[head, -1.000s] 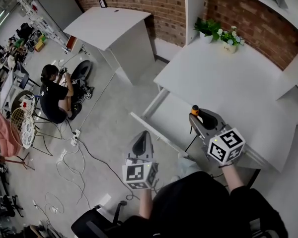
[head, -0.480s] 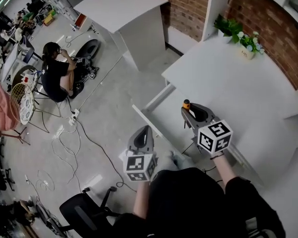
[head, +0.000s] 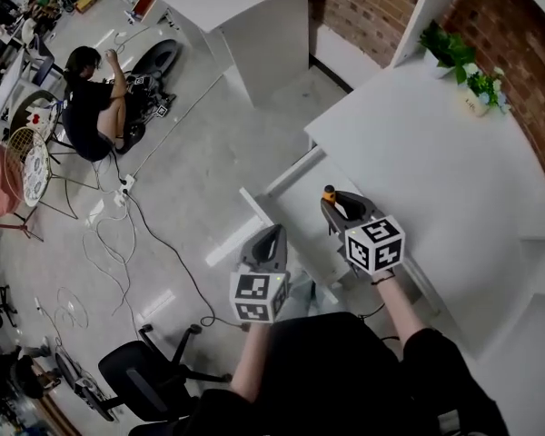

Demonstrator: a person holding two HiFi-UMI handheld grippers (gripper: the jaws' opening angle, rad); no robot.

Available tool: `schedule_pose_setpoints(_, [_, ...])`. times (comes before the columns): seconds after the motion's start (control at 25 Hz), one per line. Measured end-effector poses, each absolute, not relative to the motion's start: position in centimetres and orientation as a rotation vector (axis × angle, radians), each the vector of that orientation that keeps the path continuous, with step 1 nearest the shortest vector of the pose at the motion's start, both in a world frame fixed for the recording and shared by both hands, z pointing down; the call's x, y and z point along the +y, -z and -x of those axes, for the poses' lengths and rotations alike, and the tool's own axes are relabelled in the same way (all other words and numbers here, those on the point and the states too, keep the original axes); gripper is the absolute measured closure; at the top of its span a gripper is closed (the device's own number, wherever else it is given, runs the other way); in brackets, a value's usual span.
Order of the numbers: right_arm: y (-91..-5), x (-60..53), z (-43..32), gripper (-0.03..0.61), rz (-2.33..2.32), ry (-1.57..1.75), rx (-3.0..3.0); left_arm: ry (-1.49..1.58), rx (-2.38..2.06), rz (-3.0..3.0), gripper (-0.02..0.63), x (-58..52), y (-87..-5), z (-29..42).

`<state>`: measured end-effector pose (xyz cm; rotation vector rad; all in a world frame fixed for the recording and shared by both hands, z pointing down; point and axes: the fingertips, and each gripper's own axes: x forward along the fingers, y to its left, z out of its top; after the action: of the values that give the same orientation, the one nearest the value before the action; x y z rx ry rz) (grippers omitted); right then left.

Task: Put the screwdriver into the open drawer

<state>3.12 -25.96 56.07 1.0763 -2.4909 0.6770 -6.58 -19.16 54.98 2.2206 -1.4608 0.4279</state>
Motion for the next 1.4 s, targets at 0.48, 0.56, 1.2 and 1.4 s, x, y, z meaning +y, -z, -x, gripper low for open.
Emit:
schedule_pose_setpoints(0.48, [-68.1, -26.8, -1.7, 0.466, -0.873, -0.8, -2.237, -0.463, -1.369, -2.188, 0.605, -21.3, -58.7, 5.0])
schedule_pose_setpoints(0.56, [-69.8, -26.9, -1.5, 0.466, -0.851, -0.818, -2.204, -0.468, -1.359, -2.186, 0.604, -21.6, -59.2, 4.9])
schedule_pose_setpoints(1.2, [-78.2, -27.2, 0.1, 0.466, -0.768, -0.913, -2.022, -0.459, -1.328, -2.182, 0.605, -22.9, -60.3, 5.3])
schedule_pose_setpoints(1.4, [-79.5, -27.4, 0.0, 0.466, -0.797, -0.946, -1.973, -0.462, -1.325, -2.181, 0.604, -23.0, -60.5, 5.4])
